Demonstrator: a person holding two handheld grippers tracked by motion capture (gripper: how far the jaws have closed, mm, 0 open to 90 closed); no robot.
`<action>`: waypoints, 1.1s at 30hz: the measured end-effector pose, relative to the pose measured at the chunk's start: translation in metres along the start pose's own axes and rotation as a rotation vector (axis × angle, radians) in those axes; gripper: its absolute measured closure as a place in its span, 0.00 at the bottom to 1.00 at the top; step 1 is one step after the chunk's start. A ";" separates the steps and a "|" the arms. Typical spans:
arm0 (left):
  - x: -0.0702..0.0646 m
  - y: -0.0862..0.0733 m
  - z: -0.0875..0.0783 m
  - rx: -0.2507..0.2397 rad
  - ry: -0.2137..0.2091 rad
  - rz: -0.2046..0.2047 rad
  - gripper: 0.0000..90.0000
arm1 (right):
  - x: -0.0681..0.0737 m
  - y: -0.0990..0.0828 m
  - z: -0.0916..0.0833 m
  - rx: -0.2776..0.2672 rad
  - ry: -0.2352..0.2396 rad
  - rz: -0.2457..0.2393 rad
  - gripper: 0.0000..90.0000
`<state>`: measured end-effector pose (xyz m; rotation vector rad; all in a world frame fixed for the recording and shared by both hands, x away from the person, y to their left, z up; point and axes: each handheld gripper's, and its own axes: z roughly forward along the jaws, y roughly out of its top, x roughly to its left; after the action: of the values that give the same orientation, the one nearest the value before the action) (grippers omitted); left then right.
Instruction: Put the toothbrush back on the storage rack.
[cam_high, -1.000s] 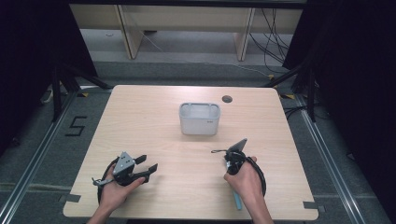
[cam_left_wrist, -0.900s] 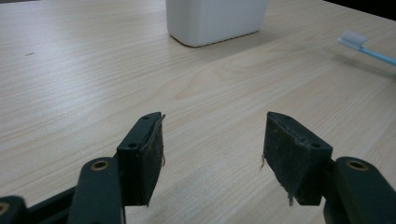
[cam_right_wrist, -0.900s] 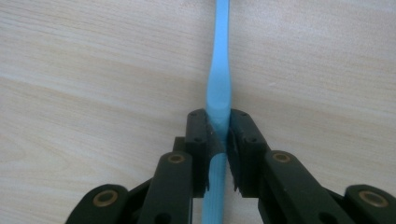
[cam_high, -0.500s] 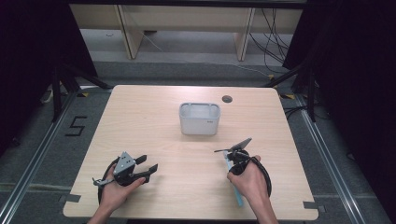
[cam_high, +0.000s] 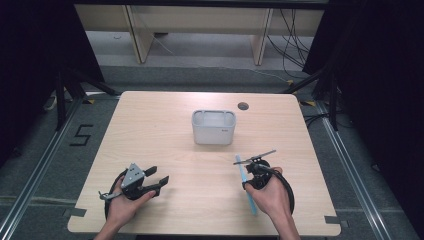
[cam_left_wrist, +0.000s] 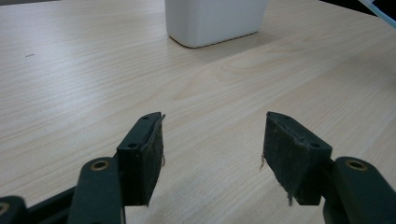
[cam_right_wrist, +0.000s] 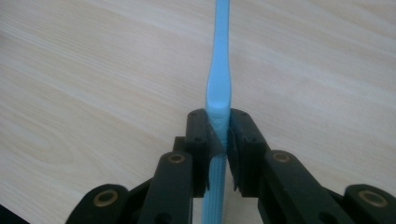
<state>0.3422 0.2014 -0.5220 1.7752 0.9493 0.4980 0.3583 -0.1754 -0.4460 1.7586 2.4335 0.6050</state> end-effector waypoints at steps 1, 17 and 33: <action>0.000 0.000 0.001 -0.007 -0.009 0.002 0.42 | 0.002 -0.002 0.000 -0.043 0.025 -0.031 0.88; -0.005 0.001 0.000 -0.012 -0.019 0.013 0.42 | 0.001 -0.010 -0.003 -0.418 0.109 -0.152 0.88; -0.003 0.001 -0.001 -0.034 -0.020 0.016 0.42 | -0.002 -0.016 0.002 -0.687 0.124 -0.216 0.88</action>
<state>0.3399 0.1992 -0.5200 1.7558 0.9081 0.5024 0.3449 -0.1809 -0.4544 1.1916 2.0617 1.3448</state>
